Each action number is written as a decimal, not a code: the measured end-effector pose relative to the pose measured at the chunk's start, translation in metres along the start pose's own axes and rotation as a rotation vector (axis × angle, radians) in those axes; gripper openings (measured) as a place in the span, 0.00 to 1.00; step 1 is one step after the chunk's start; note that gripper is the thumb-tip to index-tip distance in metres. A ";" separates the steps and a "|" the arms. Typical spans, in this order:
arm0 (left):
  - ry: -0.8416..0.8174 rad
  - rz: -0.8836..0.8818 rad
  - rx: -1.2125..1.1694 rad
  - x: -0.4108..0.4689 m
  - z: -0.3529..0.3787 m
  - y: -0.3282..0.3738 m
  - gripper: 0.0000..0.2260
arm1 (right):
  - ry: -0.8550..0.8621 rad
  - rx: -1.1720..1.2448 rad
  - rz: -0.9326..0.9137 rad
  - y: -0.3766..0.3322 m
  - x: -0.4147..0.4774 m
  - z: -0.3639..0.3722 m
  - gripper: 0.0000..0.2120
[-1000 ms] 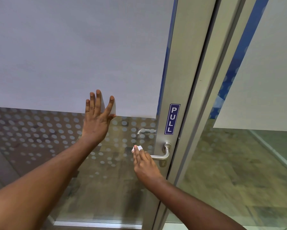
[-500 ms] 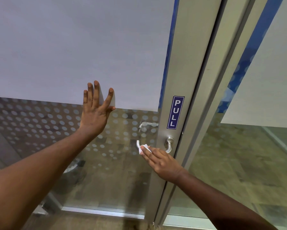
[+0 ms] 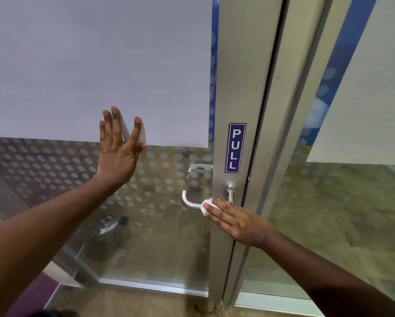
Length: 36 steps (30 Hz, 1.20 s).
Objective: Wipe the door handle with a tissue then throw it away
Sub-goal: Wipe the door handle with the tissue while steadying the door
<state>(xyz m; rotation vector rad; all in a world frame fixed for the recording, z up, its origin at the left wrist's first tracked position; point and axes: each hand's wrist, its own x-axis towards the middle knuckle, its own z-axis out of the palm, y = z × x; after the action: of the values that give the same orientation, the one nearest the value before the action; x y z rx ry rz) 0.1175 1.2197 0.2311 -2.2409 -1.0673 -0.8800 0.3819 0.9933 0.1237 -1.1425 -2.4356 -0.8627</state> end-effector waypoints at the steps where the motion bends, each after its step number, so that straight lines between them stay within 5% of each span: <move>1: 0.003 -0.001 -0.002 0.000 0.000 0.000 0.28 | 0.001 -0.008 -0.008 0.002 -0.004 0.000 0.18; 9: 0.001 -0.016 -0.028 -0.002 -0.001 0.001 0.29 | 0.001 0.025 0.057 0.010 -0.024 0.002 0.19; 13: -0.006 -0.015 -0.025 -0.002 -0.003 0.004 0.29 | 0.000 0.083 0.252 0.012 -0.028 0.002 0.21; 19: -0.074 -0.050 -0.037 -0.003 -0.009 0.007 0.30 | 0.002 0.135 0.364 0.010 -0.022 -0.006 0.31; 24: -0.125 -0.067 -0.030 -0.003 -0.015 0.011 0.30 | -0.009 0.102 0.448 -0.003 -0.021 -0.005 0.23; 32: -0.231 -0.079 -0.019 -0.004 -0.032 0.014 0.32 | 0.045 0.157 0.501 -0.025 -0.018 0.008 0.32; 36: -0.298 -0.054 0.000 -0.005 -0.042 0.010 0.35 | 0.032 0.095 0.484 -0.027 -0.018 0.012 0.26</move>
<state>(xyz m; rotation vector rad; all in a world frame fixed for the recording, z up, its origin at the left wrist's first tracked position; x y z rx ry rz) 0.1085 1.1835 0.2538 -2.4041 -1.2631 -0.5773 0.3725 0.9772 0.0947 -1.5705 -2.0110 -0.5989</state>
